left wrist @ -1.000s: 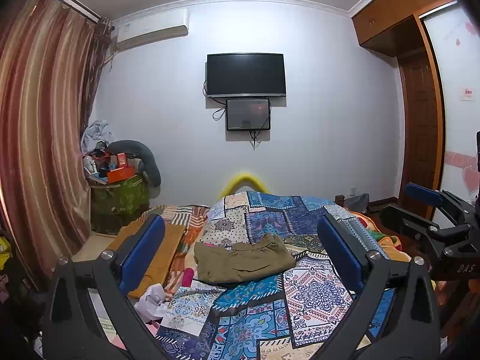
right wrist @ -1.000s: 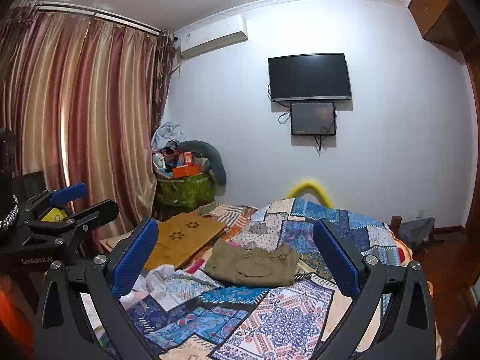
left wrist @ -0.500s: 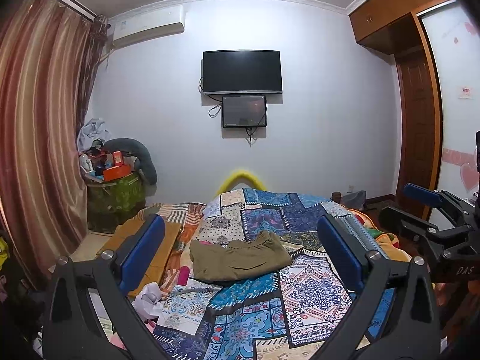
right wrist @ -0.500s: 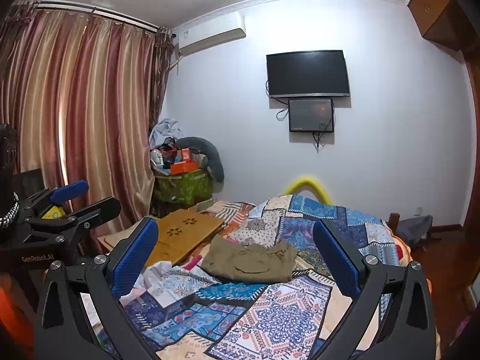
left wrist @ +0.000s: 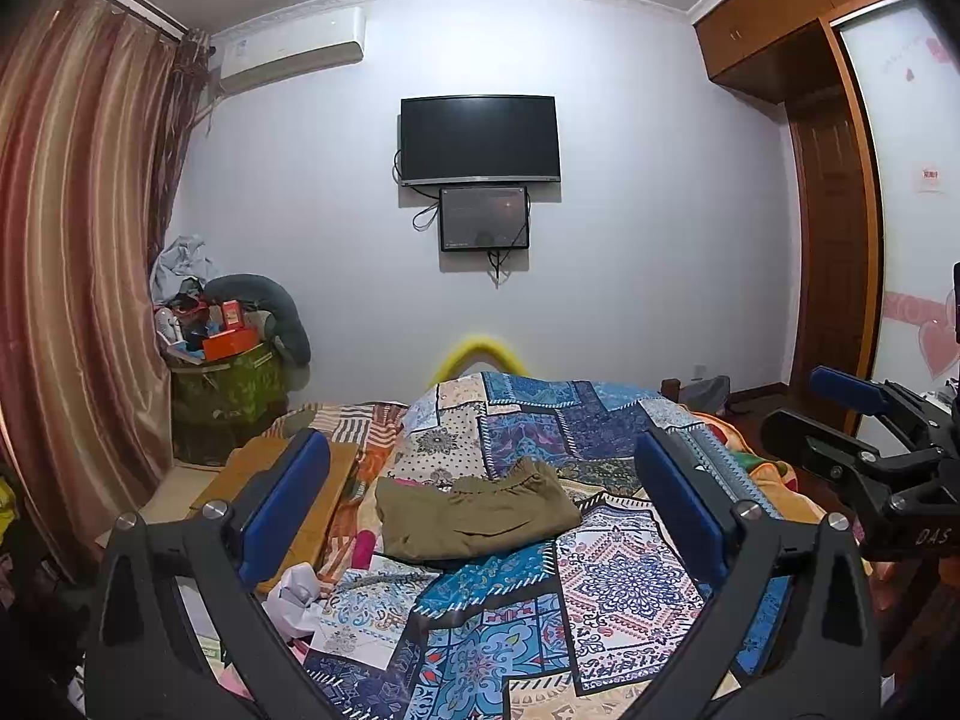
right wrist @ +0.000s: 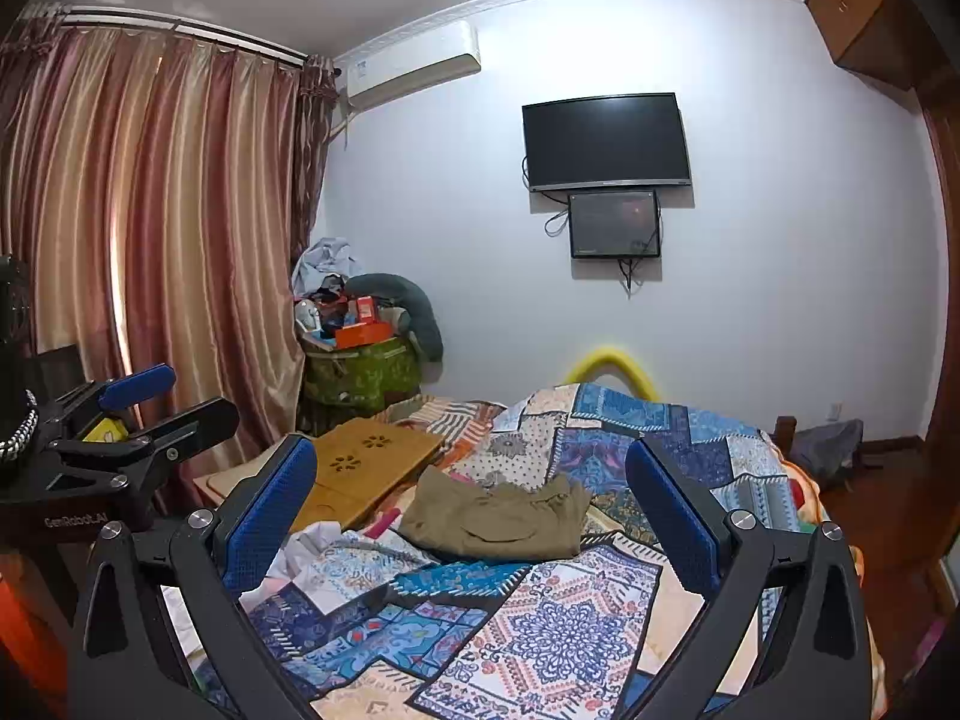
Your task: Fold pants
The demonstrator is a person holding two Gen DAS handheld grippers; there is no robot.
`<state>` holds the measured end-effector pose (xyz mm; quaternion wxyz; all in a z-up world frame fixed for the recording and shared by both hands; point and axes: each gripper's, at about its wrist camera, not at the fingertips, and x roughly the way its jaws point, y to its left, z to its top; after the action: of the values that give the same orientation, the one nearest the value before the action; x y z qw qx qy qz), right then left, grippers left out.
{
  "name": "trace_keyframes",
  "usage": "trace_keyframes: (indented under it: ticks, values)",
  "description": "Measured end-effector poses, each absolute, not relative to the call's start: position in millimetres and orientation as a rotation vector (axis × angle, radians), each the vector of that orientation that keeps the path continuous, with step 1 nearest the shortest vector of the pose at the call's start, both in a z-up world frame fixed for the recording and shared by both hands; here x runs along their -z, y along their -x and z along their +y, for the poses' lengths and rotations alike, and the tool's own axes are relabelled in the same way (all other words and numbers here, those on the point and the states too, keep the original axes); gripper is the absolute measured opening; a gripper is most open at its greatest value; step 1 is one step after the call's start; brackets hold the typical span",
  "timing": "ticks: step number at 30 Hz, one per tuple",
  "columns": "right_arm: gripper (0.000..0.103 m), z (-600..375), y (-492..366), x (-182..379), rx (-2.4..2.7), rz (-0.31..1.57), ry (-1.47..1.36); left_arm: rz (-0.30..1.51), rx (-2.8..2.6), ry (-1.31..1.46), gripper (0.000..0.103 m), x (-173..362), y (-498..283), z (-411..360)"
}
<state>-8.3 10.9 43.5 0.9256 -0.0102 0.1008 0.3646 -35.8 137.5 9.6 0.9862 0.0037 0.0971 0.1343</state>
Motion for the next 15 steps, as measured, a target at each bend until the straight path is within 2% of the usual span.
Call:
trace_keyframes:
  ticks: [15]
  values:
    - [0.103, 8.3, 5.2, -42.8, -0.744, 0.215, 0.008, 0.204, -0.250, -0.006, 0.103, -9.1, 34.4, 137.9]
